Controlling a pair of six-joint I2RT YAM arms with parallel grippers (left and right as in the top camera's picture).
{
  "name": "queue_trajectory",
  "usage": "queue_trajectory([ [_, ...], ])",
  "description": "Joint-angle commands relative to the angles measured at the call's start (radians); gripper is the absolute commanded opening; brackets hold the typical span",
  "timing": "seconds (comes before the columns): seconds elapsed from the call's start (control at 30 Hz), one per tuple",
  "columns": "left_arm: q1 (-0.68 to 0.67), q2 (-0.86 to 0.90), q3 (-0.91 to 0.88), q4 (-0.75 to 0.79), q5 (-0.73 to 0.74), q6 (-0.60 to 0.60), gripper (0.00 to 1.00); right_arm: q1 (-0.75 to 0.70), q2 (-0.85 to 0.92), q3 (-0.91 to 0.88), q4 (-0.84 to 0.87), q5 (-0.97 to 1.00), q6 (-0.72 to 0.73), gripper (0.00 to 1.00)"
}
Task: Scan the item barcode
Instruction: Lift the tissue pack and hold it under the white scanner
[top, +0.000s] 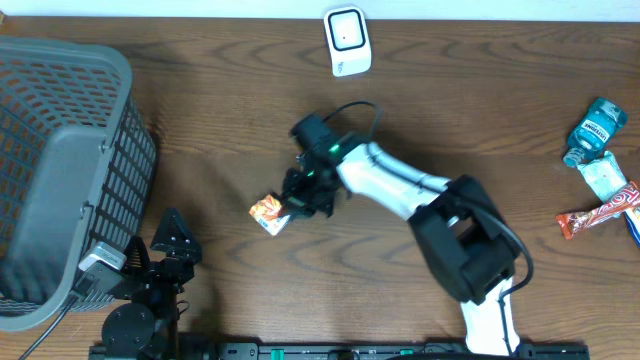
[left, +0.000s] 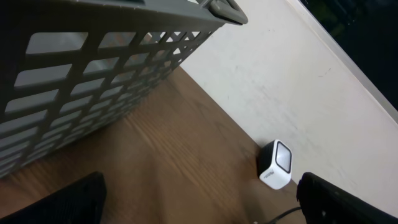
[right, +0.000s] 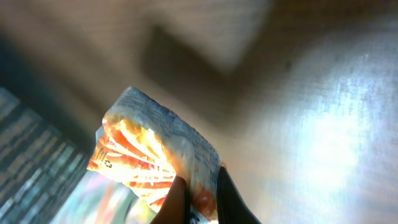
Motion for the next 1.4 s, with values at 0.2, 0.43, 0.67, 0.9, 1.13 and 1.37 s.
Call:
queue_trajectory([
  [0.2, -0.005, -0.006, -0.002, 0.002, -0.013, -0.005, 0.98, -0.161, 0.005, -0.008, -0.252, -0.47, -0.313, 0.01],
  [0.43, -0.005, -0.006, -0.002, 0.002, -0.013, -0.005, 0.98, -0.212, 0.005, -0.008, -0.562, -0.469, -0.42, 0.01],
  [0.67, -0.005, -0.006, -0.002, 0.002, -0.013, -0.005, 0.98, -0.221, 0.005, -0.008, -0.645, -0.468, -0.534, 0.01],
  [0.9, -0.005, -0.006, -0.002, 0.002, -0.013, -0.005, 0.98, -0.221, 0.005, -0.008, -0.644, -0.465, -0.534, 0.01],
  [1.13, -0.005, -0.006, -0.002, 0.002, -0.013, -0.005, 0.98, -0.221, 0.005, -0.008, -0.642, -0.394, -0.534, 0.01],
  [1.37, -0.005, -0.006, -0.002, 0.002, -0.013, -0.005, 0.98, -0.22, 0.005, -0.008, -0.485, -0.13, -0.576, 0.01],
])
